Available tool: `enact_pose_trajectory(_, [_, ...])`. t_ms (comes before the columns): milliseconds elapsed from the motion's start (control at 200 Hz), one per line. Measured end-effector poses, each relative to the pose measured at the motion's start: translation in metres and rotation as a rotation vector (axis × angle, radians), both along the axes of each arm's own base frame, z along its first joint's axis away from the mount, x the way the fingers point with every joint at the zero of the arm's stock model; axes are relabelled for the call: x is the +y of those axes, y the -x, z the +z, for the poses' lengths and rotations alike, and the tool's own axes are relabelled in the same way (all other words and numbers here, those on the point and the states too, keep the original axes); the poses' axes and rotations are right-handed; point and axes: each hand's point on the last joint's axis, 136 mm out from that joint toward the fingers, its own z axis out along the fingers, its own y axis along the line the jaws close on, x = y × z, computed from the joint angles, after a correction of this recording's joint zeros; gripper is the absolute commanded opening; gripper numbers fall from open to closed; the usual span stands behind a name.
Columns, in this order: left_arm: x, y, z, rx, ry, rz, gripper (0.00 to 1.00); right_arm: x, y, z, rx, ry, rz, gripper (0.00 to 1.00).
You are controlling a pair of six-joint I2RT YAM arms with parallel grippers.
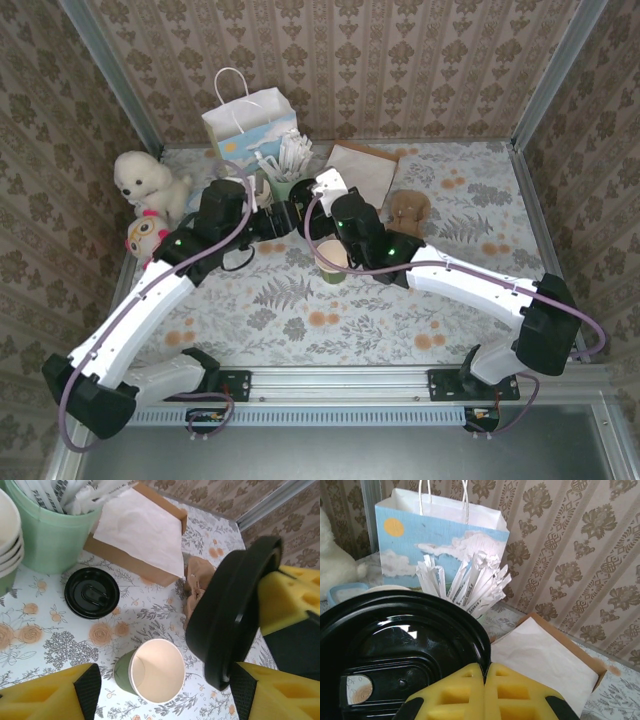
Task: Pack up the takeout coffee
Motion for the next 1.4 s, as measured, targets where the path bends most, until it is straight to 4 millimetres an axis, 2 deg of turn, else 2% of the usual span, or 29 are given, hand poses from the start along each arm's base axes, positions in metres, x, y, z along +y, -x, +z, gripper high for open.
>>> enact_pose_trajectory(160, [-0.017,-0.007,0.004,0.021,0.012,-0.059,0.48,0.001,0.0,0.004,-0.003,-0.008,0.002,0.0])
enact_pose_trajectory(280, [-0.023,-0.009,-0.001,0.045,0.015,-0.072,0.19,0.002,0.001,0.001,0.008,0.004,0.006,0.02])
enact_pose_trajectory(360, [-0.023,-0.01,-0.005,0.056,0.009,-0.065,0.12,0.002,0.001,-0.001,0.017,0.014,0.008,0.06])
enact_pose_trajectory(400, [-0.023,-0.011,-0.006,0.062,0.009,-0.06,0.1,0.002,0.001,-0.001,0.025,0.015,0.009,0.17])
enact_pose_trajectory(470, [-0.022,-0.011,-0.007,0.065,0.005,-0.057,0.05,0.003,0.002,-0.003,0.048,0.016,0.026,0.51])
enact_pose_trajectory(495, [-0.022,-0.011,-0.007,0.063,0.005,-0.058,0.03,0.005,0.003,-0.004,0.063,0.011,0.041,0.59])
enact_pose_trajectory(525, [-0.022,-0.011,-0.007,0.062,0.004,-0.059,0.0,0.006,0.003,-0.005,0.087,0.004,0.061,0.64])
enact_pose_trajectory(620, [-0.022,-0.011,-0.008,0.053,-0.011,-0.07,0.0,0.007,0.003,-0.01,0.183,-0.061,0.133,0.73])
enact_pose_trajectory(695, [-0.021,-0.01,-0.011,0.047,-0.034,-0.084,0.0,-0.005,-0.001,-0.014,0.273,-0.144,0.157,0.82])
enact_pose_trajectory(785, [-0.02,-0.009,-0.015,0.042,-0.065,-0.106,0.0,-0.024,-0.007,-0.013,0.371,-0.269,0.174,0.85])
enact_pose_trajectory(905, [-0.023,-0.009,-0.017,0.033,-0.079,-0.14,0.0,-0.042,-0.002,-0.006,0.451,-0.412,0.238,0.81])
enact_pose_trajectory(1155, [-0.031,-0.007,-0.012,0.028,-0.048,-0.208,0.0,-0.02,0.025,-0.011,0.534,-0.469,0.476,0.71])
enact_pose_trajectory(1250, [-0.035,-0.006,-0.009,0.019,-0.03,-0.23,0.0,-0.015,0.023,-0.011,0.526,-0.473,0.502,0.67])
enact_pose_trajectory(1405, [-0.039,-0.004,-0.005,0.013,-0.009,-0.254,0.0,-0.006,0.016,-0.022,0.547,-0.48,0.526,0.59])
